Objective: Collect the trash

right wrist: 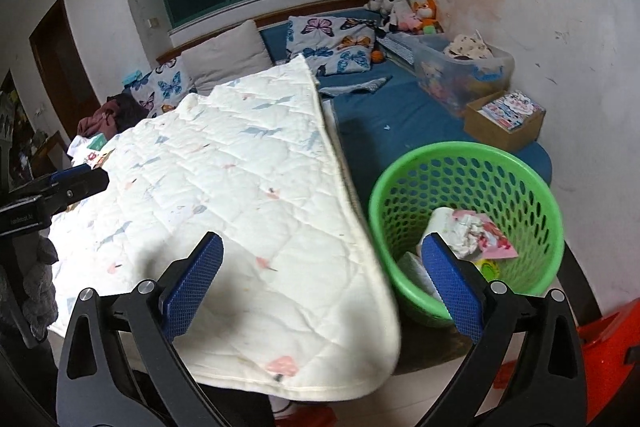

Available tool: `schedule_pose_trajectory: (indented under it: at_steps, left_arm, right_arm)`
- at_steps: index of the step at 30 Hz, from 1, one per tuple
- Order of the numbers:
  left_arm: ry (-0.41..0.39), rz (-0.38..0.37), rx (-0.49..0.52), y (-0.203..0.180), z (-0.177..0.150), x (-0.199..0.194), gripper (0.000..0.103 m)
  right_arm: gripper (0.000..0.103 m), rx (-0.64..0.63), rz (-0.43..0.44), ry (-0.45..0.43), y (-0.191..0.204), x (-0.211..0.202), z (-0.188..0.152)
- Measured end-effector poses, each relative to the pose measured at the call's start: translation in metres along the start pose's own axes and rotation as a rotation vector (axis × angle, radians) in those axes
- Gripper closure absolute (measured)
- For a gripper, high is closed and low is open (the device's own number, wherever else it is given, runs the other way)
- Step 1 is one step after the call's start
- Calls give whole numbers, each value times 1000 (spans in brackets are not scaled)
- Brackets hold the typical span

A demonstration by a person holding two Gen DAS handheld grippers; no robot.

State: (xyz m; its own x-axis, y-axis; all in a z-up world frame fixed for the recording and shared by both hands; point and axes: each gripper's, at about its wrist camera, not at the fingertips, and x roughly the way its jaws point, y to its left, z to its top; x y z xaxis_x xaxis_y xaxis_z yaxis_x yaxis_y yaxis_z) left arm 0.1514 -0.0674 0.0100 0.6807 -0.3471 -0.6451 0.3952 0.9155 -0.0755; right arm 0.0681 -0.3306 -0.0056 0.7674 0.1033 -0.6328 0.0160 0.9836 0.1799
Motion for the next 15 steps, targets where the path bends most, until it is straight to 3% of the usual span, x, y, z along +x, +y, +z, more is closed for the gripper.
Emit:
schedule_pose_trajectory:
  at_steps: [15]
  left_arm:
    - [-51,143,-147,60,-34,-50,7]
  right_arm:
    - [4,-112,19,-15,63,5,-7]
